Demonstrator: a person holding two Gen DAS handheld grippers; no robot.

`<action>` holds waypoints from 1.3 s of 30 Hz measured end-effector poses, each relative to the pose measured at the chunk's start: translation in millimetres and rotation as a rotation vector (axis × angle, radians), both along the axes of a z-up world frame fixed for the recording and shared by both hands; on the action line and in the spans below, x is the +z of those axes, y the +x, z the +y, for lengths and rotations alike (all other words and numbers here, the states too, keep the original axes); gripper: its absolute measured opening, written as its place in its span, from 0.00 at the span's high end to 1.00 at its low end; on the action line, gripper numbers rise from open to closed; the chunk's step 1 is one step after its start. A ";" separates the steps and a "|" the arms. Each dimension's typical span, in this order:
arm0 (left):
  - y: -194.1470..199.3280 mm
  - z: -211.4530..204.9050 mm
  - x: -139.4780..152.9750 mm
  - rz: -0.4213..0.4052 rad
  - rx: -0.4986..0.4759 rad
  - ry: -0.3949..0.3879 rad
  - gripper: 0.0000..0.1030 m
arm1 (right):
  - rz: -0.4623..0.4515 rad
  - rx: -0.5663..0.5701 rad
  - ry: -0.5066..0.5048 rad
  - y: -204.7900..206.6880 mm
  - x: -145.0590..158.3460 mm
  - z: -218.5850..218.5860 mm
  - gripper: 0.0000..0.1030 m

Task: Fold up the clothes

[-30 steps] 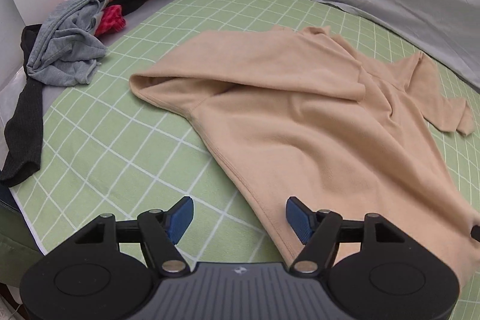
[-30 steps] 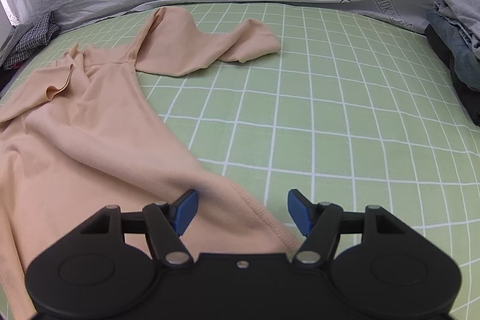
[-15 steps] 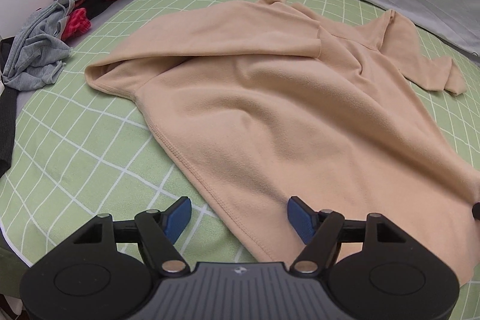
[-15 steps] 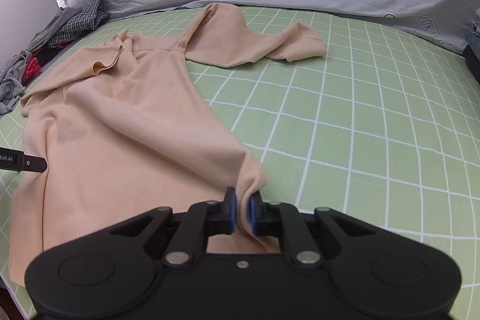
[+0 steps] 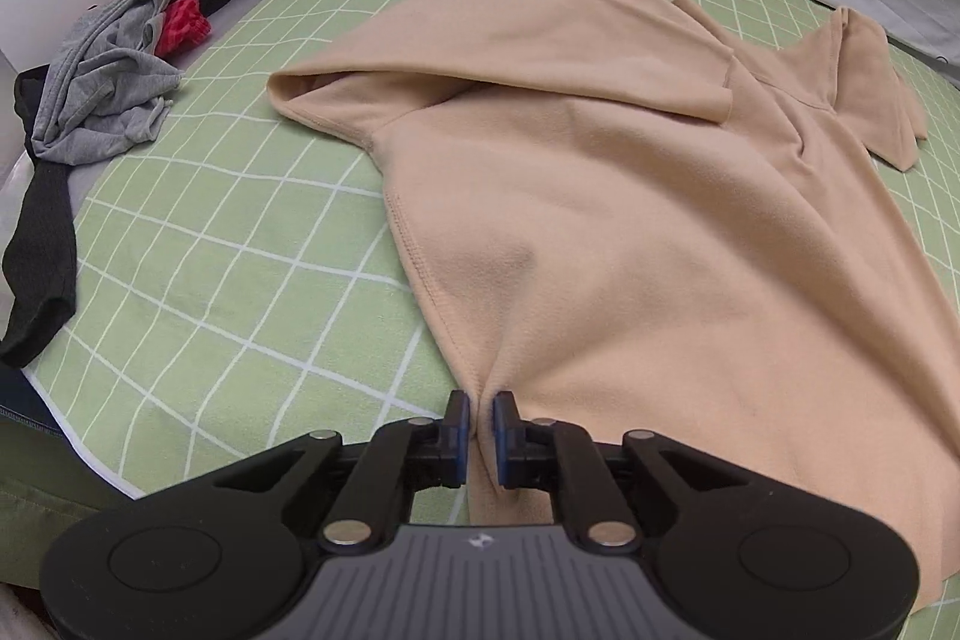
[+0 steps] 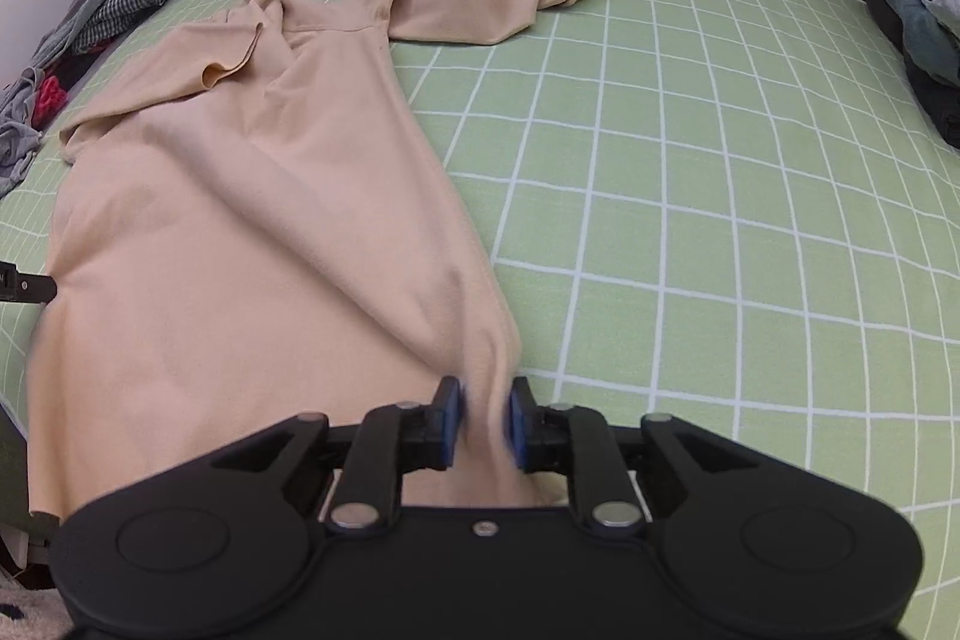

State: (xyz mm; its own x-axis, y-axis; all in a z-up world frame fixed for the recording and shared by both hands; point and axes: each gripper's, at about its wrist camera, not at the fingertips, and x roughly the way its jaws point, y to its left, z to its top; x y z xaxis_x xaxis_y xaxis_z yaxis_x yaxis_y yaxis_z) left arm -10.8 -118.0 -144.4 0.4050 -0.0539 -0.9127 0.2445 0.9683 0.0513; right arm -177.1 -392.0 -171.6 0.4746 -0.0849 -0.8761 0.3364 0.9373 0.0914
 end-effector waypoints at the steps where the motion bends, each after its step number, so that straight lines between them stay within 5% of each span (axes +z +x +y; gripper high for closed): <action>1: 2.1 3.5 6.3 -0.003 0.007 -0.020 0.81 | -0.027 -0.026 0.006 -0.8 6.7 -5.2 0.59; 7: 27.4 5.4 37.8 -0.147 0.002 -0.077 0.76 | -0.115 -0.154 -0.065 23.2 40.5 -40.4 0.36; 13: 81.8 -6.8 33.7 -0.301 -0.021 0.008 0.90 | -0.165 -0.162 -0.157 55.5 68.1 -60.5 0.36; 20: 132.0 -30.9 37.4 -0.410 -0.093 0.094 0.91 | -0.195 -0.171 -0.201 72.8 109.4 -74.1 0.33; 24: 157.6 -50.2 28.8 -0.353 -0.123 0.073 0.88 | -0.215 -0.091 -0.212 97.8 114.6 -75.7 0.19; 26: 167.0 -56.3 27.5 -0.300 -0.089 -0.021 0.88 | -0.209 -0.115 -0.170 117.6 101.4 -81.7 0.19; 29: 167.3 -71.9 25.1 -0.274 -0.135 -0.078 0.72 | -0.204 -0.151 -0.109 146.6 80.3 -91.3 0.19; 33: 173.4 -86.9 14.6 -0.240 -0.142 -0.079 0.55 | -0.192 -0.187 -0.036 187.8 45.7 -109.0 0.19; 39: 195.7 -84.7 -5.0 -0.135 -0.051 -0.099 0.50 | -0.104 -0.119 -0.054 241.9 2.0 -119.0 0.23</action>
